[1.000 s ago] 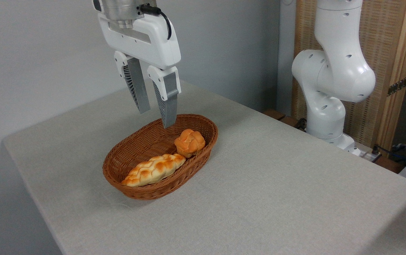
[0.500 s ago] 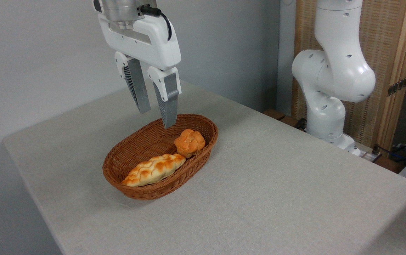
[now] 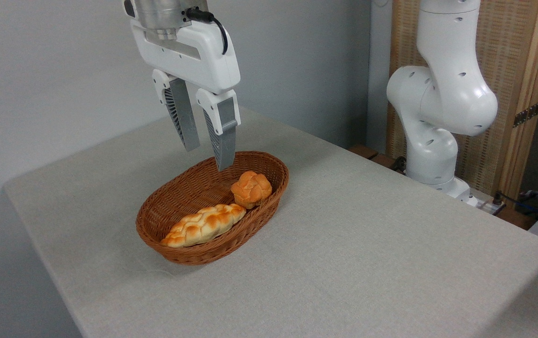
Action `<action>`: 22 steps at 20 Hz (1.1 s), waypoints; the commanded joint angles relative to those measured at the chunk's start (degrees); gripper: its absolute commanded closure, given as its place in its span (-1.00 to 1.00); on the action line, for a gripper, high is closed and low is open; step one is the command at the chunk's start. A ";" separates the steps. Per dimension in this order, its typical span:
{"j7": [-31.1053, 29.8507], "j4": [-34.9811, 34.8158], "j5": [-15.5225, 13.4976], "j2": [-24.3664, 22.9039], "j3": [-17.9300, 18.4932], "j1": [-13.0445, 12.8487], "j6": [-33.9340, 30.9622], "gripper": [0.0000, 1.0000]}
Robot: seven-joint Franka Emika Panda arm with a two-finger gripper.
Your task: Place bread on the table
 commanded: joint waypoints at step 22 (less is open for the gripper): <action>7.30 -24.47 -0.73 -12.32 -2.74 -4.17 6.38 -1.00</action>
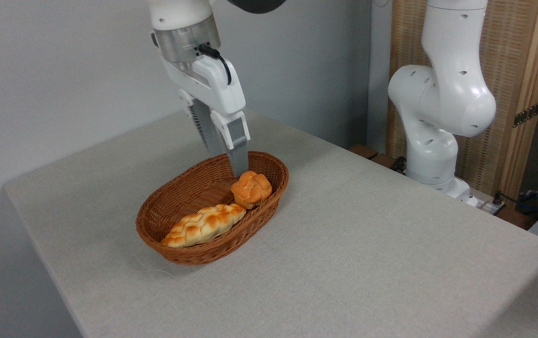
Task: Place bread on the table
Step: 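Lower the open gripper down onto the round orange bun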
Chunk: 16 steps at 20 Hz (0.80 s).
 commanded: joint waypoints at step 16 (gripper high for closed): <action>3.99 -19.12 -6.44 -5.42 -6.79 -0.66 11.33 -1.00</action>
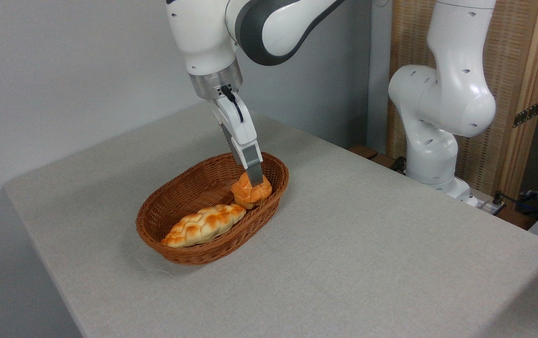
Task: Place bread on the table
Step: 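Lower the open gripper down onto the round orange bun, then close the gripper fingers around the orange bun in the basket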
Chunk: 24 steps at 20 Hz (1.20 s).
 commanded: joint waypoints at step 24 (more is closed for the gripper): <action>-0.85 -3.21 6.95 2.69 -3.48 -0.60 7.90 -1.00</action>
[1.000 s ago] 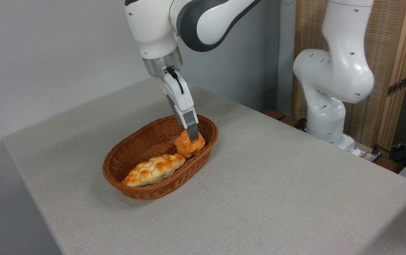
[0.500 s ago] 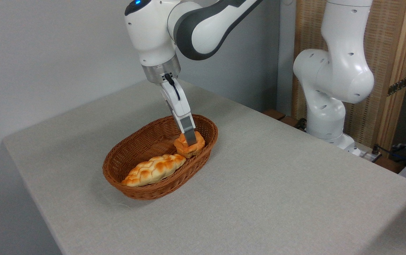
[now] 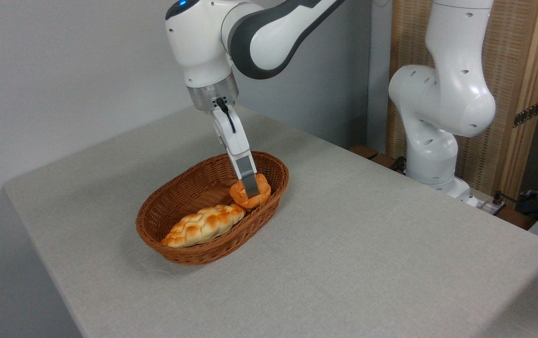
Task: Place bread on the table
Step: 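Close the gripper fingers around the orange bun in the basket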
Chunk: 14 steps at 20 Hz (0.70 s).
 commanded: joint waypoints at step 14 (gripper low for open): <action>0.21 -0.81 2.85 0.73 -1.01 -0.26 1.59 0.23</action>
